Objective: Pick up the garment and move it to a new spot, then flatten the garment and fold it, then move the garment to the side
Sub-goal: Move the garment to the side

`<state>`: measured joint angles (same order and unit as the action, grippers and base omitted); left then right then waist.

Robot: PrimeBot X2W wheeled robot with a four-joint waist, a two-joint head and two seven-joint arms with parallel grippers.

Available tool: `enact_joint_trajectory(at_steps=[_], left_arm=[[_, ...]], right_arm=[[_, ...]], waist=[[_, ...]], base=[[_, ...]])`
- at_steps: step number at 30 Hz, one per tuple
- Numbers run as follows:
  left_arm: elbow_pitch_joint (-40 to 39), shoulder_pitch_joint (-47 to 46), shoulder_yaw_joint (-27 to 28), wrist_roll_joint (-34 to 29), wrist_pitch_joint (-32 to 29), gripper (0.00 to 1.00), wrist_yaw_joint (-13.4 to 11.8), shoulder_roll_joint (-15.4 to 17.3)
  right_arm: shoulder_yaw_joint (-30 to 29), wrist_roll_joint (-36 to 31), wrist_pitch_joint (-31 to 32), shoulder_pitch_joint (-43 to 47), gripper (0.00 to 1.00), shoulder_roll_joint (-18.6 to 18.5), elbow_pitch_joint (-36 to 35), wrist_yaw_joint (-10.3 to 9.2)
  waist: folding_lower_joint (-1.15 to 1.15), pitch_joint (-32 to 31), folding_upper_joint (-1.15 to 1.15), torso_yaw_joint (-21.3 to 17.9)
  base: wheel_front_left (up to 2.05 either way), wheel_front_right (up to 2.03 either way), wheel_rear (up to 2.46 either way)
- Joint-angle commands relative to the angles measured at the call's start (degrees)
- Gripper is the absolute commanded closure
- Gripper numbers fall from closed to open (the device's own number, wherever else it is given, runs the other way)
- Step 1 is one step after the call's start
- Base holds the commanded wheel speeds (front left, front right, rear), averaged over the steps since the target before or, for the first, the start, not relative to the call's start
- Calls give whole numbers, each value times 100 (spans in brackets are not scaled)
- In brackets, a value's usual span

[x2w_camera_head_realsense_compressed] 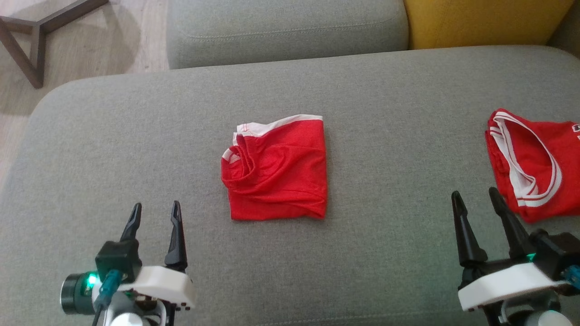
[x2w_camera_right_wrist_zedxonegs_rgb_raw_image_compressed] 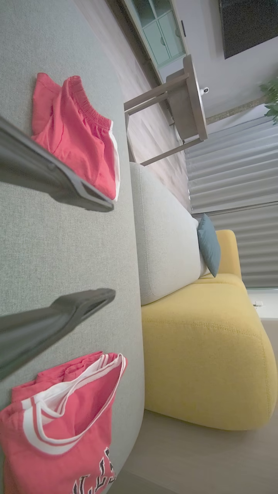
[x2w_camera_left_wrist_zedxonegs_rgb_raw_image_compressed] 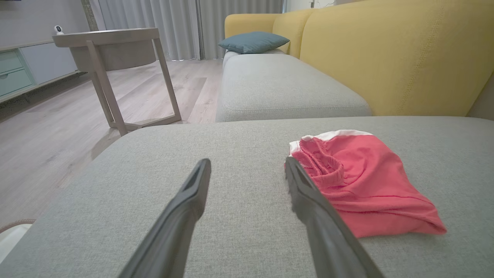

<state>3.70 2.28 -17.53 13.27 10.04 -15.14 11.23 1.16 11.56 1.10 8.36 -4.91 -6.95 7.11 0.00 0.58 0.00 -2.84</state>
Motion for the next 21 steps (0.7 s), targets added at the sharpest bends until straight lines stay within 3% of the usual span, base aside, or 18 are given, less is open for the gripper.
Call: enact_joint_trajectory(at_steps=[1,21], left_arm=[[-215,-157,220,7,-12,0,-41,115],[-273,-351,100,-26,47,0,-66,138]], right_arm=[[91,-43,21,-105,0,-27,-231,37],[-1,11,100,-200,0,-47,-208,37]], waist=[[0,5,0,-7],[0,173,0,92]], base=[[0,0,0],[0,0,0]])
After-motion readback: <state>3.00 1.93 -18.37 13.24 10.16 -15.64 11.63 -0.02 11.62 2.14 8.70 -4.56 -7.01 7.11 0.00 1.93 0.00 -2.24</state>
